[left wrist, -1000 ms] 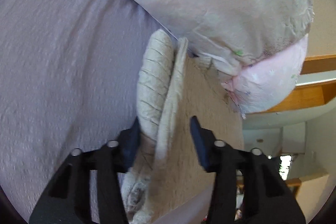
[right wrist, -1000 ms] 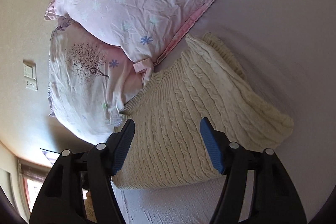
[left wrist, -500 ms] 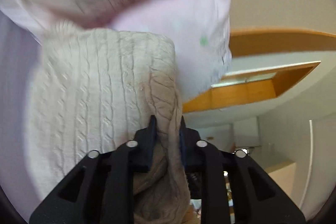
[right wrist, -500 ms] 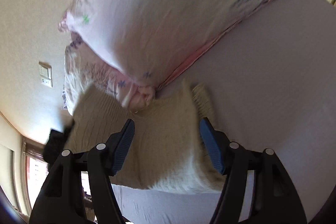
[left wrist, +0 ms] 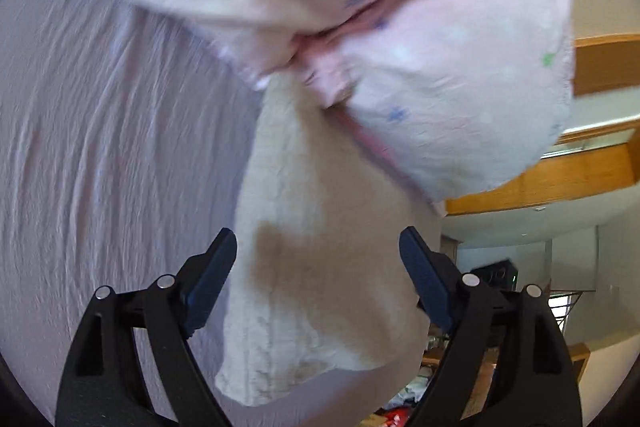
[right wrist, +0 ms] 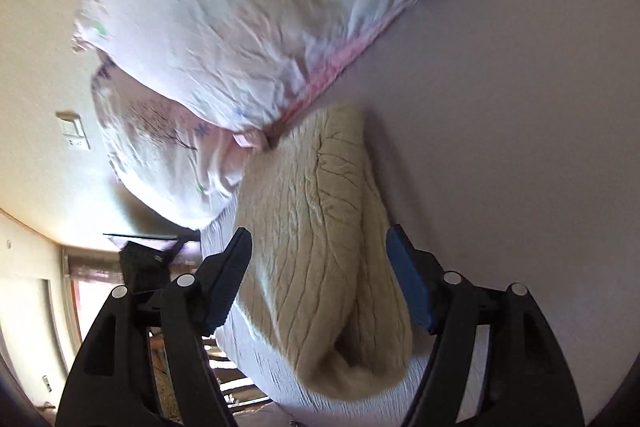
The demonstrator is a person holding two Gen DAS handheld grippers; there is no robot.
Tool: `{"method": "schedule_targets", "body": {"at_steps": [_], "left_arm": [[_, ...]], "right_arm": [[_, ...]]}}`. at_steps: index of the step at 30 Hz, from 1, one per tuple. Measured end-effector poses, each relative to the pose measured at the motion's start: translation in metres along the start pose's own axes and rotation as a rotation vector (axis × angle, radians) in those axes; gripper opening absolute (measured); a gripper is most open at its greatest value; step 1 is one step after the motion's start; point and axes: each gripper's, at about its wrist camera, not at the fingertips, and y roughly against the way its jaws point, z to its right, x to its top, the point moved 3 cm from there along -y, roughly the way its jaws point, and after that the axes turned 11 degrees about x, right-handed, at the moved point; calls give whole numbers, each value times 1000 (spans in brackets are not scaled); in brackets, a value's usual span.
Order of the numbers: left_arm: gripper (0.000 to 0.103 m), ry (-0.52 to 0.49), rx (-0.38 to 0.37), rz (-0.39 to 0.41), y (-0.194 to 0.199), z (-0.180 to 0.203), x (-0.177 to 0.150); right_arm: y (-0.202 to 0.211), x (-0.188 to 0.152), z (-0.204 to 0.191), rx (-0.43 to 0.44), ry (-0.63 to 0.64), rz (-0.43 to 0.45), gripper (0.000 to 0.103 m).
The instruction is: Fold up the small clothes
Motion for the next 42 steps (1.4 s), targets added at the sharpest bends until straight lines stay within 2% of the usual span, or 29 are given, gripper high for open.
{"method": "schedule_targets", "body": {"at_steps": [4,7,9,11,12,13,14,16,20,21,22,24,25,26,27,28,29,33,34,35,36,37,39,42], "left_arm": [[84,0,14,-65,-29,-12,-9],[83,4,-6,-100,-47,-11,-11],[82,-3,-39,-76,-54,-6,-12],[62,5,-30,-61,-58,-8,-12],[54,10,-41,-62,-59,-9,-12],[43,15,-78,-57,-56,-13,-12],[41,8,-105,-56,-50,-16,-13],[38,-36,-128,-40,-38,-17,-12],[38,-113,-138,110,29,-37,1],[40,-122,-112,154,44,-47,9],[50,-127,-70,175,50,-54,15],[61,-147,125,194,60,-76,31],[61,-149,208,197,65,-88,34],[62,-145,242,203,72,-99,36],[67,-129,240,217,81,-108,34],[77,-119,236,230,87,-113,33],[80,-113,242,251,96,-119,28],[86,-116,274,261,107,-133,11],[87,-119,285,255,109,-137,5],[88,-131,293,248,108,-137,0],[90,-147,303,240,107,-130,-8],[93,-163,317,232,105,-121,-9],[94,-210,329,226,114,-128,-23],[98,-290,330,221,106,-119,-41]], "right_arm": [[-24,6,11,4,-48,-48,72],[-29,1,11,-22,-10,-50,72],[-26,-6,15,-54,-7,-34,54],[-21,-10,18,-15,-32,4,40],[-17,-12,17,10,-45,25,37],[-16,-17,13,41,-49,44,34],[-16,-22,7,68,-41,55,31],[-25,-31,-14,102,-3,55,29],[-64,-43,-56,139,85,9,27],[-74,-42,-65,139,104,5,27],[-90,-42,-73,90,130,0,27],[-107,-37,-75,-49,158,-1,27],[-111,-34,-74,-111,146,17,28],[-111,-34,-74,-109,124,34,29],[-110,-36,-76,-97,117,45,31],[-107,-39,-79,-88,121,55,37],[-106,-42,-80,-88,126,54,43],[-129,-53,-79,-110,113,-15,43],[-140,-57,-81,-168,162,-33,22],[-142,-57,-82,-228,209,-25,11],[-141,-57,-82,-261,229,-8,11],[-137,-54,-79,-282,205,32,11],[-127,-49,-66,-301,127,94,11],[-119,-52,-64,-363,126,118,14]]}}
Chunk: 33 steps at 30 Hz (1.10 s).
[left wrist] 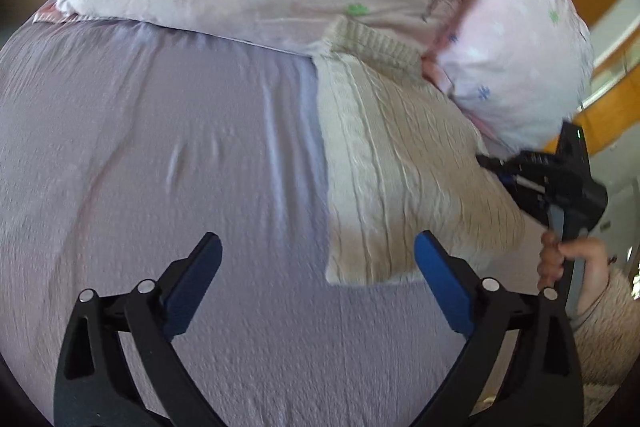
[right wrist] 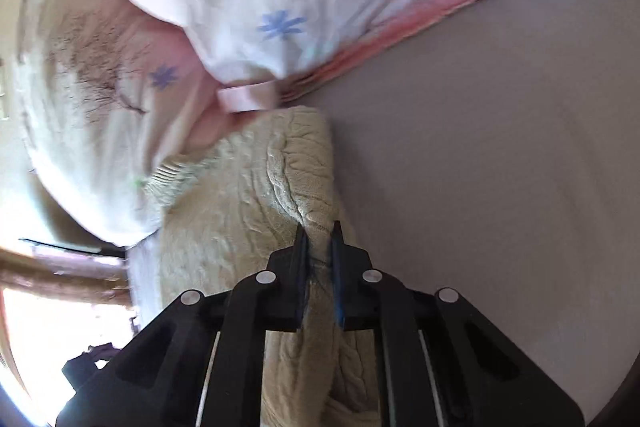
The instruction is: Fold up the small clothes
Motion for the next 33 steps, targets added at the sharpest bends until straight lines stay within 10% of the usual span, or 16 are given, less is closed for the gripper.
{"method": "schedule_targets", "body": {"at_steps": [3,5,7,18,33], "left_arm": [[99,-69,31,-9,-9,16,-10],[99,-100,57,-14,-11,21,-19],[99,-125,79,-3,-13,24,-26],[99,-114,164,46,-33,32,-60],[101,-250,298,184,-39,49,-80]], "right_arm": [[26,-11,-12,22,53,59,23],[49,-26,-22,-10,133,115,70],[73,-49,-26,-58,239,168,88],[26,-164,-3,-250,412,-6,95],[13,-199,-13,-359,619,94,102]]}}
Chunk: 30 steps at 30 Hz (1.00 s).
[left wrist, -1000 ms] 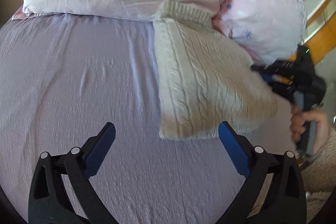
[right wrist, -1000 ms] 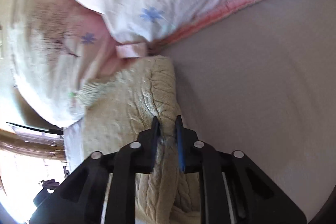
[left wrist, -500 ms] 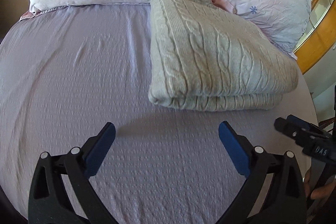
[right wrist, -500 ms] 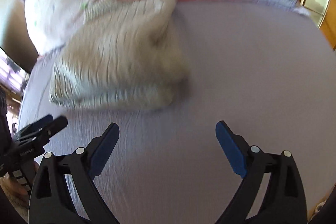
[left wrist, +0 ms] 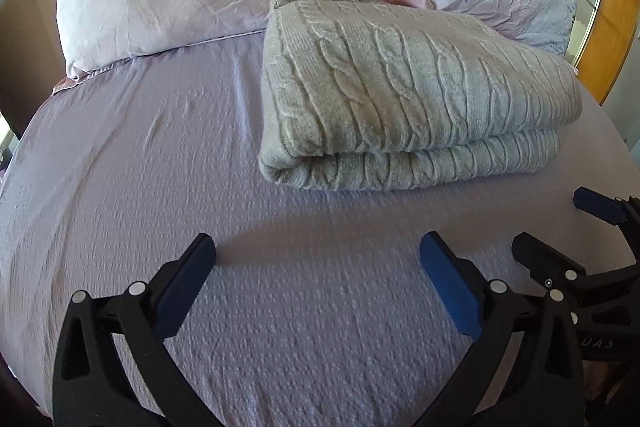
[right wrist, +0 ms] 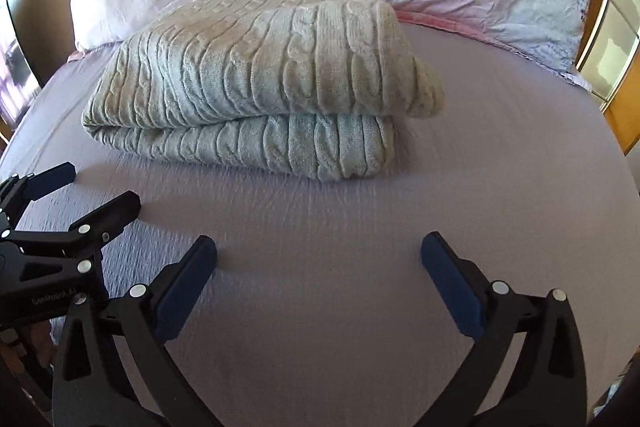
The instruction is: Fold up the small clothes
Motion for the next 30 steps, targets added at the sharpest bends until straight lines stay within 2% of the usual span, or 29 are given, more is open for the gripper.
{"method": "schedule_targets", "body": {"at_steps": [30], "left_arm": [[101,0,2,1,0,0,0]], "right_arm": [[1,-1,-3,-2,0,2,102]]}}
